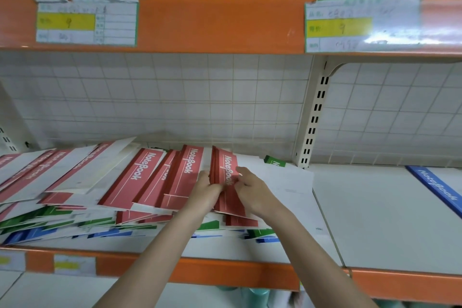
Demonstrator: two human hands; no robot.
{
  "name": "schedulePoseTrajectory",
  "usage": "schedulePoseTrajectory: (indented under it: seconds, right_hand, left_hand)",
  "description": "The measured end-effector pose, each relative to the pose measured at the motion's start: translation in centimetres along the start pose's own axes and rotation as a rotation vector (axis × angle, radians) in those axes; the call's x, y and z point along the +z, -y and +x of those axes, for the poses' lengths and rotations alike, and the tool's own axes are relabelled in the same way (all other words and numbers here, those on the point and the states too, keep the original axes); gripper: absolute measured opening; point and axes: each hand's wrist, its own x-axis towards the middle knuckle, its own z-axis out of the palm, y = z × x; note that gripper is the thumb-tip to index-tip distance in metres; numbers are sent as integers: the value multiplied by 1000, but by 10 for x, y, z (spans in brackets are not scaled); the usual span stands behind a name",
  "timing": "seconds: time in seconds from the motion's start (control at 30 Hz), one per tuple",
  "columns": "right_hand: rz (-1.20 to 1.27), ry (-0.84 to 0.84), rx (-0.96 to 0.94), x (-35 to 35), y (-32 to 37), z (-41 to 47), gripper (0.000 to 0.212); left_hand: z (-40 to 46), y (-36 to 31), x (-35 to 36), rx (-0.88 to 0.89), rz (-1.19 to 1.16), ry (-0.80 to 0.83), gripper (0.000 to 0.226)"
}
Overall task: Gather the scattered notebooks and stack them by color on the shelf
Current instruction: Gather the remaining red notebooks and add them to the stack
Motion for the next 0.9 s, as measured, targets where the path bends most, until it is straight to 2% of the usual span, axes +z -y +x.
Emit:
schedulePoseTrajectory:
  seconds: [0.07, 0.13, 0.2, 0.27, 0.3, 0.37, 0.43, 0.47, 0.6, 0.7, 0.77, 0.83, 0.9]
  right_hand:
    - [-52, -59, -3, -8, -7, -2, 41]
    - [-202, -82, 31, -17, -17, -5, 49]
    - [-383, 1, 107, -23, -27, -8, 53]
    - [-478, 123, 110, -27, -33, -9, 53]
    - [-512, 173, 90, -27, -34, -10, 60]
    - [-603, 250, 45, -25, -38, -12, 87]
    - [-688, 250, 12, -20, -43, -13, 108]
    - [-707, 234, -3, -20, -45, -12, 111]
    - [-710, 237, -54, -30, -45, -6, 86]
    - [-709, 241, -143, -42, -44, -6, 61]
    - [-623, 224, -172, -51, -43, -9, 43]
    - [-504, 112, -206, -58, -39, -12, 24]
    - [-458, -65, -237, -58, -36, -12, 24]
  left_hand:
    - [0, -3, -4, -7, -22, -27, 27]
    - [2, -8, -10, -23, -41, -63, 40]
    - [7, -12, -19, -1, -33, -109, 41]
    - [11, -14, -29, 33, -13, -157, 28]
    - [11, -15, -33, 36, -14, -180, 25]
    - [12, -14, -37, 30, -16, -209, 22]
    - [13, -10, -39, 6, -30, -228, 20]
    - [14, -8, -40, -5, -38, -231, 19]
    - [16, -5, -44, -41, -53, -206, 24]
    - [17, -5, -45, -101, -110, -225, 48]
    - [18, -5, -47, -152, -176, -261, 48]
    - [17, -11, -49, -200, -290, -281, 36]
    - [16, -15, -50, -214, -351, -293, 33]
